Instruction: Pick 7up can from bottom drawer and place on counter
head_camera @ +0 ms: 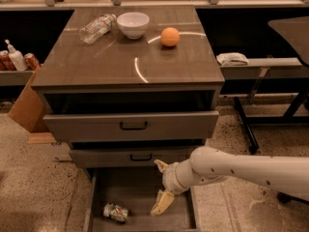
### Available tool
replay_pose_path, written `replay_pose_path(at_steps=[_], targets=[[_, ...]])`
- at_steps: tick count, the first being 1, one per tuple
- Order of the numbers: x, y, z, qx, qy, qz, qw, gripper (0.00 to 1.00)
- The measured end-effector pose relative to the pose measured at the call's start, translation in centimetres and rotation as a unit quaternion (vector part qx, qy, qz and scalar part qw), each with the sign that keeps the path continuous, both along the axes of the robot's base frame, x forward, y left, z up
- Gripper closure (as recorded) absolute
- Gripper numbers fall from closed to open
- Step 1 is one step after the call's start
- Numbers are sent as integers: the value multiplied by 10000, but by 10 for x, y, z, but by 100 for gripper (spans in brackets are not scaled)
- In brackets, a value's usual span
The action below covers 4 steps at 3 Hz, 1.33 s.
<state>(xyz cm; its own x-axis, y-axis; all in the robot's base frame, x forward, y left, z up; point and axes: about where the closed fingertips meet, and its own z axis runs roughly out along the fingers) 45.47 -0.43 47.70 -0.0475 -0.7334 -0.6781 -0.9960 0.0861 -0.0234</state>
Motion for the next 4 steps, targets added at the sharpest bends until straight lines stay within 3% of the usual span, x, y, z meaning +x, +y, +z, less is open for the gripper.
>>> replay_pose_path(at_steps=[1,2,4], targets=[[1,36,-62,154,96,26,9998,0],[1,63,-99,298,248,79,9992,0],[-2,76,-126,286,394,92,9988,0]])
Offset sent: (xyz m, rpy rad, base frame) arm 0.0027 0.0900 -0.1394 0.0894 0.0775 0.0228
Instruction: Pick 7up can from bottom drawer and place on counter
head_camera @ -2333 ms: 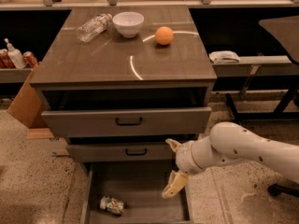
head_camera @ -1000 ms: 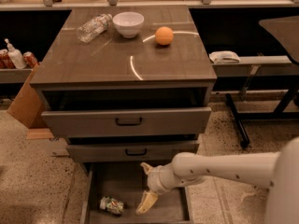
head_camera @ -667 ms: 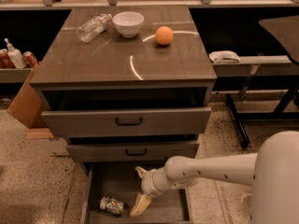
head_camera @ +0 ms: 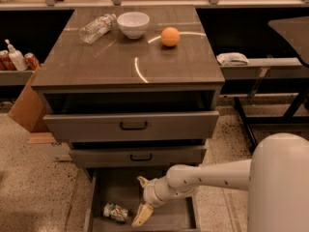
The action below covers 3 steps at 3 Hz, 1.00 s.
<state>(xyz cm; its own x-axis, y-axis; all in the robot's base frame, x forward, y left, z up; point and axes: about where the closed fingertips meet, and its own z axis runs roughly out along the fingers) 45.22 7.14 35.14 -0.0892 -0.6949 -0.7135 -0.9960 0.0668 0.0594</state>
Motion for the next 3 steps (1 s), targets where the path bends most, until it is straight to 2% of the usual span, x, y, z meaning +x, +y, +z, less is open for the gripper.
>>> replay_pose_path(at_steps=[3], targets=[[15,61,-103,26,122,-256,9996,0]])
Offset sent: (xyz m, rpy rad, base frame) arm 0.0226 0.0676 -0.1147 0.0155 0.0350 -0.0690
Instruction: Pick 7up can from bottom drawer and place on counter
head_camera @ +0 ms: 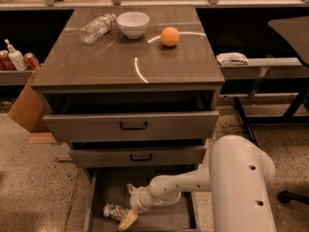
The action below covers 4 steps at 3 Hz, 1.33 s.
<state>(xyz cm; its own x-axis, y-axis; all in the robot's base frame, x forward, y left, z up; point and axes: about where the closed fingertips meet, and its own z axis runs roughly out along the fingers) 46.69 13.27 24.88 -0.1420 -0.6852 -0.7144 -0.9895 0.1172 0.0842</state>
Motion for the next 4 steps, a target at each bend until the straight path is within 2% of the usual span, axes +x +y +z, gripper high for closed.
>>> replay_pose_path(at_steps=[1,2,4], targets=[[5,17,-38,15,-31,-148,9999,0],[11,21,-60,52,-10,-299,9995,0],[17,36,-109,-139,90,-367,9992,0]])
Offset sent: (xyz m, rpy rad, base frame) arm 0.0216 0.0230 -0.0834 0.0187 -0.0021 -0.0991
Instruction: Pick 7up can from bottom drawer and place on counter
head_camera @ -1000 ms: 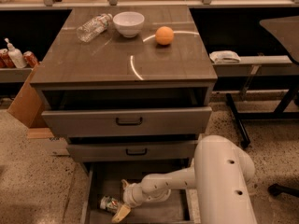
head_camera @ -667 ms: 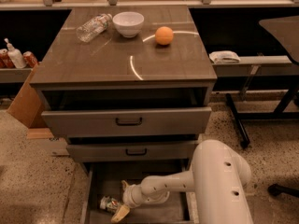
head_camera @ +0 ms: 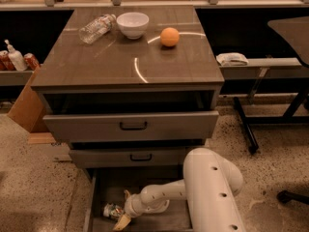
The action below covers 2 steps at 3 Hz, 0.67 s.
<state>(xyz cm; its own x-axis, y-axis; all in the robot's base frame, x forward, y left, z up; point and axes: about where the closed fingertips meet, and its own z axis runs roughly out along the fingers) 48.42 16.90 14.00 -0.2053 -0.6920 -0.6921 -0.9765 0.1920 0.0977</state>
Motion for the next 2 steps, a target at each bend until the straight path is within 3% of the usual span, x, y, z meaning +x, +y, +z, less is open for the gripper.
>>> replay_pose_path(at_steps=[1,2], targets=[[2,7,-16,-41,59,9,10000,0],[2,16,-25,-28,118,39,9999,19]])
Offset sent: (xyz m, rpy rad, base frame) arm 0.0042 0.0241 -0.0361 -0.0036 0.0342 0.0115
